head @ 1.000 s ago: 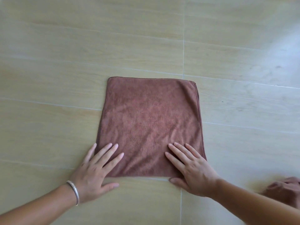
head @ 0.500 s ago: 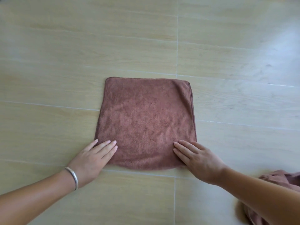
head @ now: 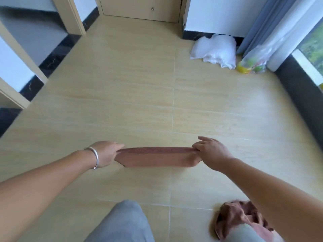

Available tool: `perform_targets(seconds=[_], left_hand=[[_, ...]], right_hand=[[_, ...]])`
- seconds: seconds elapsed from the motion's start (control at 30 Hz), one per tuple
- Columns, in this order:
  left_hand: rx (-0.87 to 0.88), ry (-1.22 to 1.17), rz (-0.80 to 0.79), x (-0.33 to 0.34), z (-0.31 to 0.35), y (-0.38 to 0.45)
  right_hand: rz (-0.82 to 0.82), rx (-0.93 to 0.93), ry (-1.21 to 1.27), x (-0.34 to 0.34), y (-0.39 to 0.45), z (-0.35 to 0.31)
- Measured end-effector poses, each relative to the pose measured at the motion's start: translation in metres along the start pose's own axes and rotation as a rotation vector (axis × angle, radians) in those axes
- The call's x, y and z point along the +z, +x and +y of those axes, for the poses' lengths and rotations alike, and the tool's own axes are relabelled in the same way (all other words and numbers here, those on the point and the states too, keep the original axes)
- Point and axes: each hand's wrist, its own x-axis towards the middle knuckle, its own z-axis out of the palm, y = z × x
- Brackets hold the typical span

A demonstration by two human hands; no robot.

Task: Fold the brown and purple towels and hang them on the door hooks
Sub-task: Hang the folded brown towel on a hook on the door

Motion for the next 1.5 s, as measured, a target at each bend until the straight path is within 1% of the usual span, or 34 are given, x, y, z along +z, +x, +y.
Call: perform_targets(seconds=[0.1,0.27,0.4,0.6,0.77,0.93,1.07,1.3,1.5], left_hand=[[-0.033,-0.075,0.065,-0.072,0.007,-0.041],[-0.073,-0.206,0.17,-0.198,0.019,-0.124],[-0.093,-0.154,0.219,-0.301,0.032,-0.193],[-0.092,-0.095,0.37,-0.452,0.051,-0.299],[-0.089,-0.064,0.471,-0.561,0.063,-0.37],[-0.119,-0.076,0.514,-0.653,0.081,-0.429],[-0.143,-0.064,0.555,-0.711,0.1,-0.471],[-0.111,-0.018,0.635,-0.79,0.113,-0.529],[-0.061,-0.038,0.692,-0.839,0.113,-0.57]], right_hand=[[-0.012,0.072,0.05,-0.085,-0.01,-0.005],[-0.028,0.08,0.066,-0.245,-0.05,-0.025],[0.004,0.056,0.009,-0.374,-0.085,-0.04],[0.064,0.08,-0.032,-0.553,-0.135,-0.065],[0.123,0.137,-0.028,-0.682,-0.174,-0.08],[0.183,0.203,-0.022,-0.77,-0.207,-0.087],[0.245,0.249,-0.002,-0.831,-0.232,-0.096],[0.332,0.279,-0.016,-0.916,-0.274,-0.106],[0.457,0.257,-0.037,-0.964,-0.291,-0.111]])
